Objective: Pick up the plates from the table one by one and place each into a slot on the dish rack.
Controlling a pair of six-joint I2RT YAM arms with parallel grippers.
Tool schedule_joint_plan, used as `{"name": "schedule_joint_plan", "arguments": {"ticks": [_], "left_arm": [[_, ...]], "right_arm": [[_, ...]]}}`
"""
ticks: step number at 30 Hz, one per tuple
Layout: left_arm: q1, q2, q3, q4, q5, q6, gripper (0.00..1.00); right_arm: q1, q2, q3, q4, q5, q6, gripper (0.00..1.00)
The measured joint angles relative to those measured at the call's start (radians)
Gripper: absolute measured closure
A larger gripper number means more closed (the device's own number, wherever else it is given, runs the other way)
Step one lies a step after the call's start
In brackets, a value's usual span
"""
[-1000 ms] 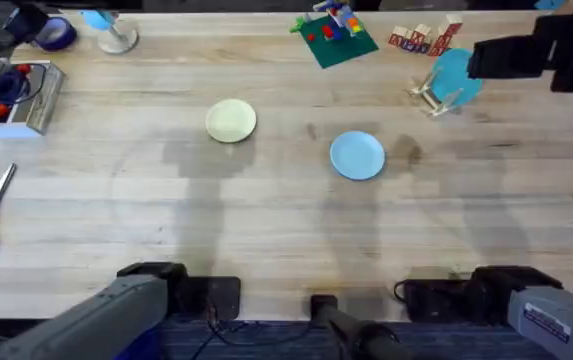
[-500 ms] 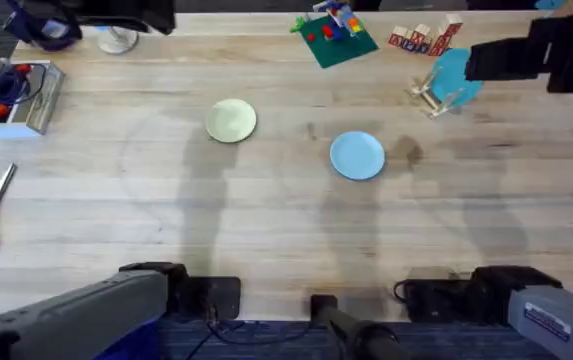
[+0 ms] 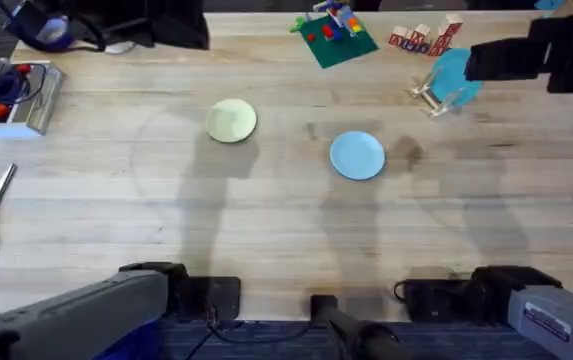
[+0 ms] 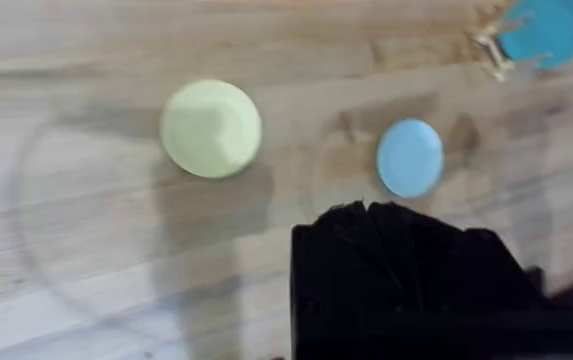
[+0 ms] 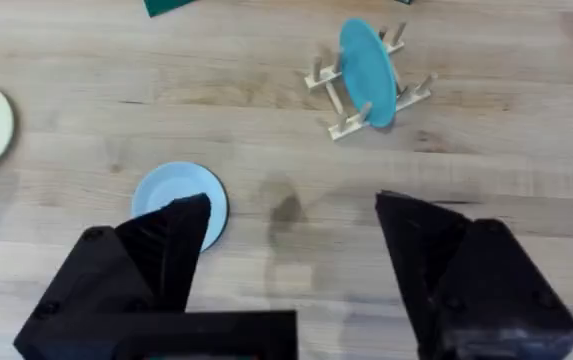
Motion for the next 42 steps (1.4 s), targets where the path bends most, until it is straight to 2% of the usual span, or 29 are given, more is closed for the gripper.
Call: {"name": "schedule_joint_plan", "arguments": {"ticks": [4, 8, 17, 27, 34, 42], "left_arm": [[0.000, 0.014, 0.000, -0.043, 0.107, 0.008, 0.961], [0.000, 0.036, 0.000, -0.045, 0.179, 0.031, 0.961], [-0.010, 0.062, 0.000, -0.067, 0.262, 0.047, 0.961], [-0.130, 0.122, 0.000, -0.048, 0.276, 0.052, 0.961], [-0.209, 0.227, 0.000, -0.044, 0.276, 0.096, 0.959], [-0.277, 0.315, -0.051, 0.059, 0.283, 0.131, 0.959]], "right_arm": [[0.000, 0.000, 0.000, 0.000, 0.000, 0.000, 0.005], [0.000, 0.000, 0.000, 0.000, 0.000, 0.000, 0.005], [0.000, 0.000, 0.000, 0.000, 0.000, 0.000, 0.006], [0.000, 0.000, 0.000, 0.000, 0.000, 0.000, 0.005], [0.000, 0.000, 0.000, 0.000, 0.000, 0.000, 0.006], [0.000, 0.000, 0.000, 0.000, 0.000, 0.000, 0.005]]}}
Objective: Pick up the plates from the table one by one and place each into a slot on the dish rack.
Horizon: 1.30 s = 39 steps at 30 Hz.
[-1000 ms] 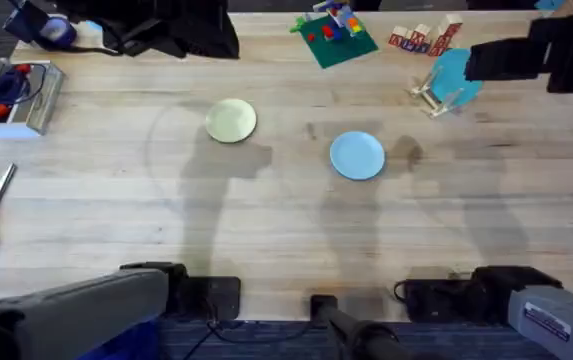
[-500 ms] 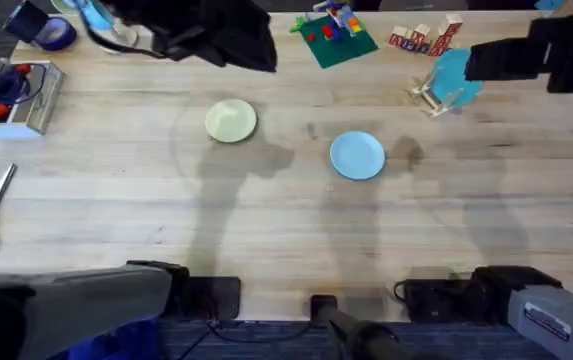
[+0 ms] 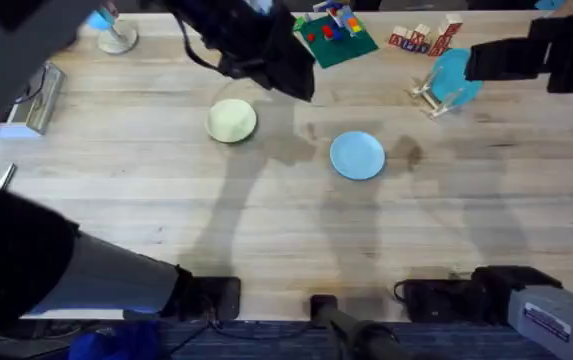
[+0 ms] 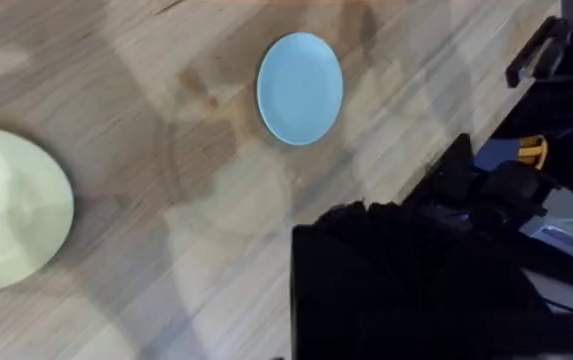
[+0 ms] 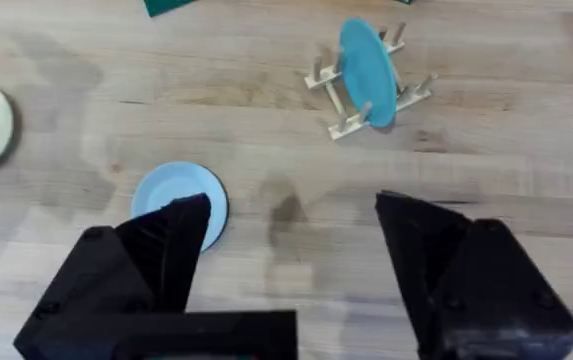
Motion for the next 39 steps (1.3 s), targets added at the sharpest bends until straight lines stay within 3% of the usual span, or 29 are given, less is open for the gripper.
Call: {"name": "schedule_joint_plan", "arguments": {"ticks": [9, 22, 39], "left_arm": [[-0.058, 0.110, -0.080, 0.105, 0.037, 0.011, 0.960], [-0.146, 0.281, -0.086, 0.188, 0.055, 0.024, 0.960], [-0.161, 0.418, -0.088, 0.288, 0.076, 0.039, 0.960]], "right_arm": [[0.000, 0.000, 0.000, -0.004, 0.000, 0.000, 0.006], [0.000, 0.000, 0.000, -0.029, 0.000, 0.000, 0.006], [0.000, 0.000, 0.000, -0.029, 0.000, 0.000, 0.005]]}}
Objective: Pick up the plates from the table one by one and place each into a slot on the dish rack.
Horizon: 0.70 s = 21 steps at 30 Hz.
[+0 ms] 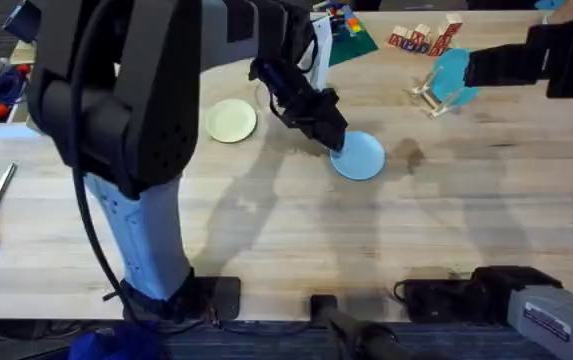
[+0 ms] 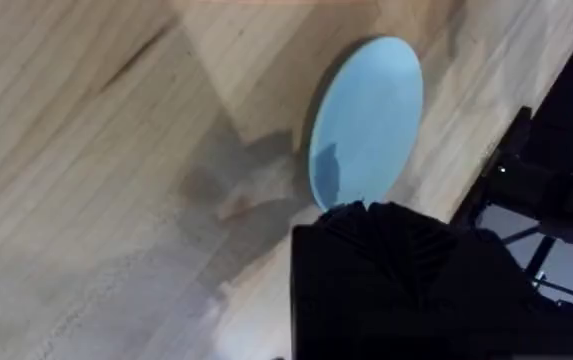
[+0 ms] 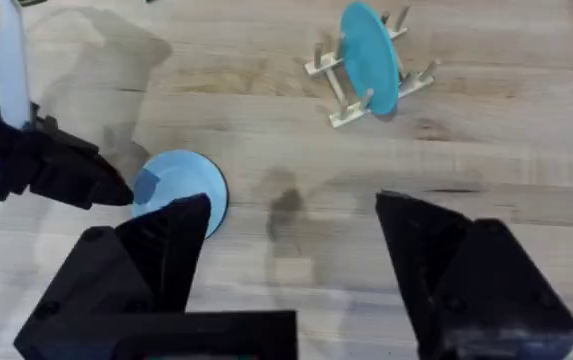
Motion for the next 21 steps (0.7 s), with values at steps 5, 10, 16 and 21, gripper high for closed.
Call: {"name": "schedule_joint_plan", "arguments": {"ticks": [5, 10, 16, 21], "left_arm": [[0.000, 0.016, -0.001, 0.036, 0.002, 0.000, 0.960], [0.000, 0.056, -0.001, 0.066, 0.010, 0.001, 0.960], [0.004, 0.117, 0.005, 0.073, 0.104, 0.000, 0.960], [0.007, 0.149, 0.012, 0.073, 0.168, 0.000, 0.960]], "right_arm": [[0.000, 0.000, 0.000, 0.000, 0.000, 0.000, 0.005], [0.000, 0.000, 0.000, 0.000, 0.000, 0.000, 0.005], [0.000, 0.000, 0.000, 0.000, 0.000, 0.000, 0.005], [0.000, 0.000, 0.000, -0.004, 0.000, 0.004, 0.005]]}}
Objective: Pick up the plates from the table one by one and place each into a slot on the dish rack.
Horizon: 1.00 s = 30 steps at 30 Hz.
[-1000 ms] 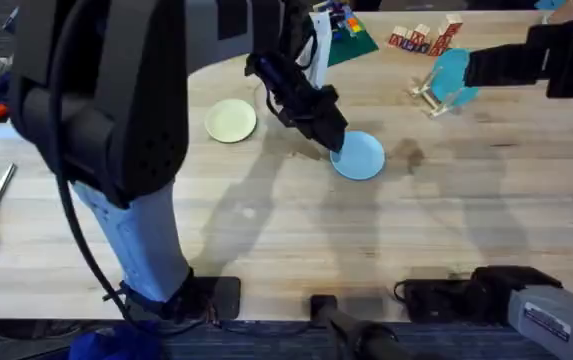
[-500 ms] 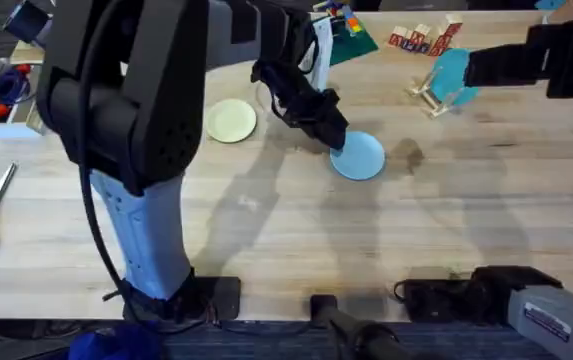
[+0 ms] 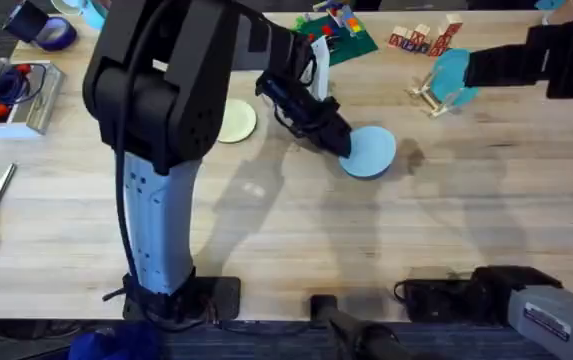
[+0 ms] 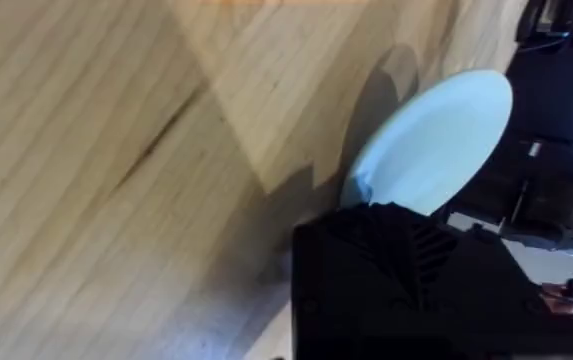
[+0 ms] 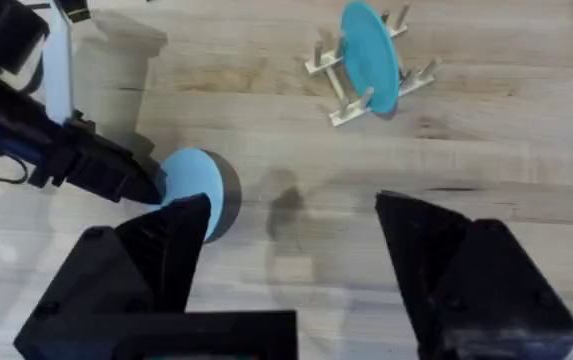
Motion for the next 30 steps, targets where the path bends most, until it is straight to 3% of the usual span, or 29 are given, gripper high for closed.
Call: {"name": "schedule_joint_plan", "arguments": {"ticks": [10, 22, 30], "left_arm": [[0.001, 0.005, 0.000, 0.000, 0.012, 0.000, 0.960], [0.001, 0.005, 0.000, 0.000, 0.011, 0.000, 0.960], [0.001, 0.005, 0.000, 0.000, 0.011, 0.000, 0.960]], "right_arm": [[-0.001, 0.051, -0.020, -0.080, -0.029, 0.098, 0.007], [-0.002, 0.092, -0.320, 0.132, -0.173, 0.379, 0.007], [-0.002, 0.092, -0.455, 0.275, -0.266, 0.497, 0.007]]}}
